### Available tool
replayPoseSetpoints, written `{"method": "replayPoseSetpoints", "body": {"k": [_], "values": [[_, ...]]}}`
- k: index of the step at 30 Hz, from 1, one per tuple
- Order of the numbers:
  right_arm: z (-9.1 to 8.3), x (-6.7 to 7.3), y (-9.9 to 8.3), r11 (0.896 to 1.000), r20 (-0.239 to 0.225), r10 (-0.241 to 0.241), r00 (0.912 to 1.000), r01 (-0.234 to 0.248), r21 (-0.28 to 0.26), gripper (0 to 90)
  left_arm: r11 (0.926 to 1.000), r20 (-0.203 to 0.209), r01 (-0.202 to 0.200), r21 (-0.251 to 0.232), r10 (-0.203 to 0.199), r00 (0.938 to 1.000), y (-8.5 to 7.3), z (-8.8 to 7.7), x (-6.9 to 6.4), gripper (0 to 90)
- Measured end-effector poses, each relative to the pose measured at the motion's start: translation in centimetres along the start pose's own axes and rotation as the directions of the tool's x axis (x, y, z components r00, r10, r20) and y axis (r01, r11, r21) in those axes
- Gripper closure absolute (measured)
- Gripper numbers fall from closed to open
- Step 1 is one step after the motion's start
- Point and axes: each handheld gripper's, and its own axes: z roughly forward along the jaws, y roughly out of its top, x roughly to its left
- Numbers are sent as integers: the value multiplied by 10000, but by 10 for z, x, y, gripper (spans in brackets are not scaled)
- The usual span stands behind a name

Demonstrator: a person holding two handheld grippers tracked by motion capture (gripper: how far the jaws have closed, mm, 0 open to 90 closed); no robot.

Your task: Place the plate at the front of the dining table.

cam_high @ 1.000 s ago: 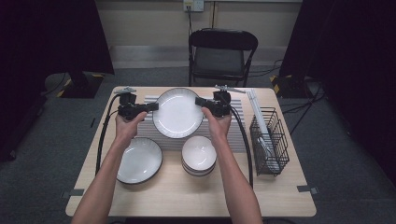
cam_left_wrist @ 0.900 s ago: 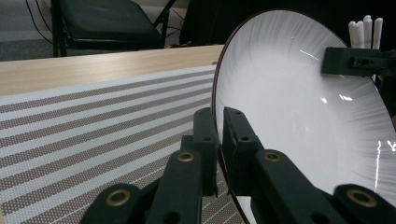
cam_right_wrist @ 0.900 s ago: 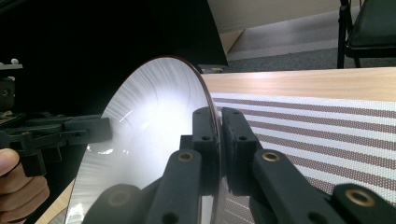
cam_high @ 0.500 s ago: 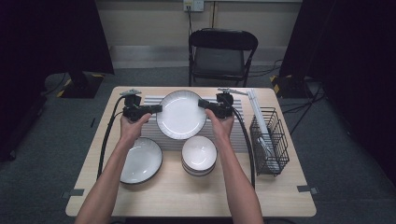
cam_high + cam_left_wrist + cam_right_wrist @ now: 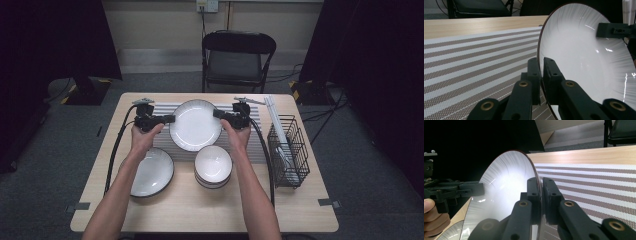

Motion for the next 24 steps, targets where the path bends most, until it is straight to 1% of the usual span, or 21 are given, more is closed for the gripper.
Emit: {"method": "replayPoseSetpoints", "body": {"k": [2,4,7,9,13,14,17,21,22,24], "values": [[1,0,-1,10000,-4,-42,10000,43,61,848,10000,-29,52,56,-52,10000,-3,2,2,846],[2,-1,-1,9997,-22,-136,9999,136,180,847,9999,58,120,63,-121,9999,-7,3,4,845],[4,-2,-2,9994,-9,-185,9998,185,276,847,9998,1,110,171,-110,9999,-9,5,4,846],[5,-4,-4,9995,-65,-100,9999,102,298,848,9998,4,66,188,-66,10000,-9,5,5,845],[6,-7,-8,9996,-137,-90,9999,94,282,848,9995,-41,10,314,-8,10000,-11,6,4,846],[6,-8,-8,9995,-182,-138,9997,144,283,848,9995,-50,20,318,-18,10000,-12,7,4,846],[7,-11,-10,9995,-201,-58,9998,64,309,848,9995,-28,119,277,-118,9999,-15,8,5,847],[8,-11,-12,9991,-223,-157,9996,165,396,847,9995,-47,126,284,-124,9999,-18,9,5,846],[9,-12,-12,9990,-236,-136,9996,146,415,847,9992,-8,195,336,-195,9998,-18,9,6,846],[10,-13,-13,9988,-218,-109,9997,120,485,847,9990,-80,212,397,-209,9998,-20,11,7,846]]}}
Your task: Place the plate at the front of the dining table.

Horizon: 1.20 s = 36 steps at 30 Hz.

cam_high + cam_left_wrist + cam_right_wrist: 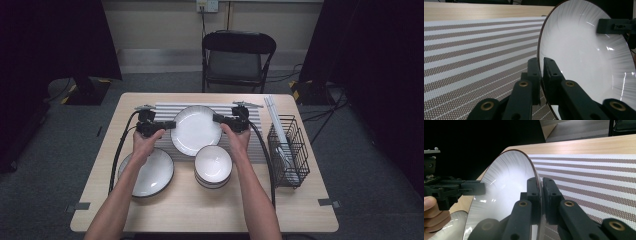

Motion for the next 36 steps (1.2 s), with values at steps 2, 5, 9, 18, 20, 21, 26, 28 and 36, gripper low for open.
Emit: {"method": "replayPoseSetpoints", "body": {"k": [2,5,9,18,20,21,26,28,36], "values": [[1,1,-1,10000,57,-78,10000,78,39,846,10000,43,77,14,-77,10000,-3,1,3,846],[3,0,-3,9999,64,-116,9999,115,126,845,9998,20,128,121,-129,9999,-6,4,4,847],[6,-4,-7,9999,32,-33,10000,32,143,847,9996,29,130,237,-130,9999,-7,6,5,847],[7,-9,-14,9996,118,17,9999,-21,270,842,9984,131,365,443,-371,9992,-17,15,9,847],[8,-10,-16,9996,89,31,10000,-34,281,842,9987,85,348,374,-351,9993,-19,16,10,847],[9,-10,-17,9996,89,67,9999,-70,272,843,9987,114,356,363,-361,9993,-20,16,11,847],[12,-11,-21,9993,140,47,9999,-53,369,842,9970,100,499,588,-506,9987,-23,20,15,848],[14,-12,-22,9991,167,93,9998,-99,407,842,9966,112,525,632,-533,9985,-24,21,17,848],[18,-12,-25,9984,206,7,9998,-18,557,839,9952,130,577,788,-590,9982,-28,25,21,847]]}}
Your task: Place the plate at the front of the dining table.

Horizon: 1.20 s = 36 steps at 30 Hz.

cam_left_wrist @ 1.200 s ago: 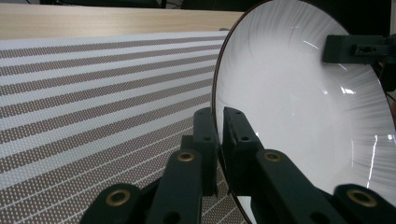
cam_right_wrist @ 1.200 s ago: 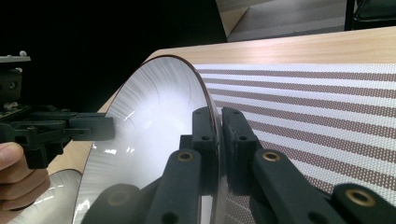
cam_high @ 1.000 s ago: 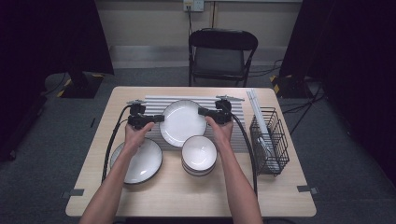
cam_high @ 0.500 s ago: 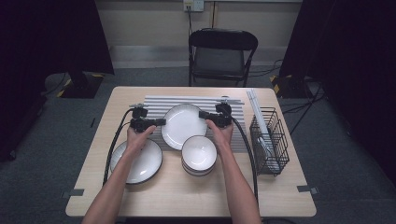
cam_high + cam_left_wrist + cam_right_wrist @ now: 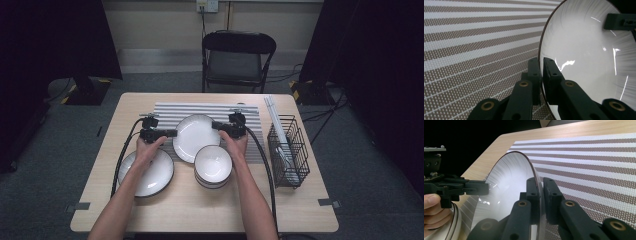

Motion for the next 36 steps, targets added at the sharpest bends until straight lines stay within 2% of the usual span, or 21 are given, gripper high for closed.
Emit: {"method": "replayPoseSetpoints", "body": {"k": [1,5,8,9,13,20,22,23,25,29,36], "values": [[1,0,0,10000,31,-35,10000,35,16,839,9999,-36,-27,129,27,10000,-1,0,1,846],[2,0,-1,10000,9,34,10000,-34,19,837,9999,59,87,82,-87,9999,-2,0,3,821],[3,0,-1,10000,-32,8,10000,-8,-13,836,9998,-57,171,95,-171,9998,-2,-2,3,707],[3,0,-1,10000,-40,1,10000,-1,-13,836,9998,-70,148,93,-148,9999,-2,-3,2,705],[3,-1,0,9999,31,108,9999,-108,-98,834,9999,-326,-109,-107,106,9994,2,-10,-4,601],[-1,-8,6,9987,101,362,9993,-358,-365,831,9984,-379,-533,-202,526,9979,7,-24,-12,504],[-1,-9,7,9984,127,401,9991,-396,-398,831,9978,-211,-643,-150,640,9977,6,-27,-13,493],[-1,-9,7,9986,171,377,9991,-371,-372,831,9977,-306,-669,-117,665,9973,6,-28,-14,486],[-1,-10,7,9983,167,411,9990,-404,-418,830,9976,-248,-646,-265,639,9976,4,-30,-16,477],[3,-9,12,9985,269,423,9987,-413,-372,824,9971,-285,-719,-241,712,9971,1,-32,-17,471],[9,-7,23,9961,212,600,9980,-585,-654,821,9961,-271,-758,-445,747,9968,1,-43,-17,473]]}}
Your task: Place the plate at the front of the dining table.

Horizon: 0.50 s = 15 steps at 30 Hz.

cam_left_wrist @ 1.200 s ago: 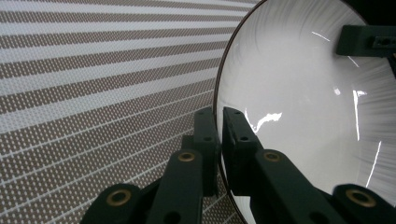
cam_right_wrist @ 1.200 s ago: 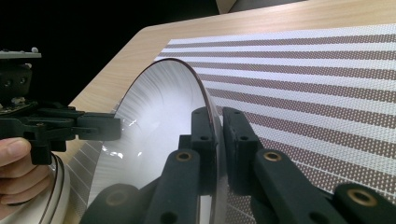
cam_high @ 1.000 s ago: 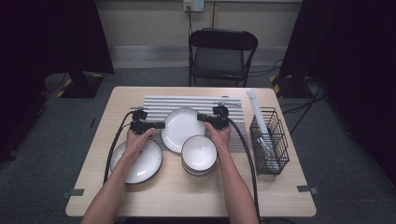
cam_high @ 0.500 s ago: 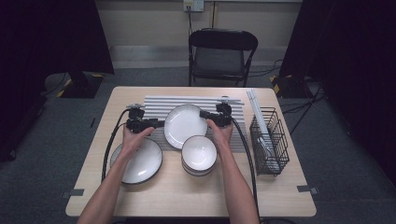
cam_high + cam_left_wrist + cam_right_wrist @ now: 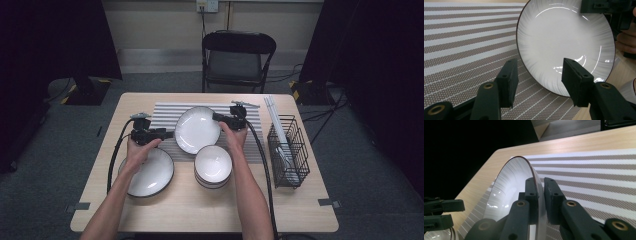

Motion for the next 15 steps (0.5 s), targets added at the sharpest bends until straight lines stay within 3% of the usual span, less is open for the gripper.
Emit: {"method": "replayPoseSetpoints", "body": {"k": [3,8,12,15], "values": [[3,4,4,9999,-16,-120,9999,120,-32,822,9999,31,40,-98,-40,10000,0,-5,0,473],[4,-2,4,9995,3,216,9998,-216,-219,825,9998,62,-117,-162,118,9999,2,-11,-2,474],[8,-7,-1,10000,342,63,9994,-65,68,823,9994,113,-254,-237,257,9996,3,-15,-5,474],[11,-11,-6,9996,452,266,9986,-270,72,831,9988,147,-427,-223,430,9990,3,-18,-8,474]]}}
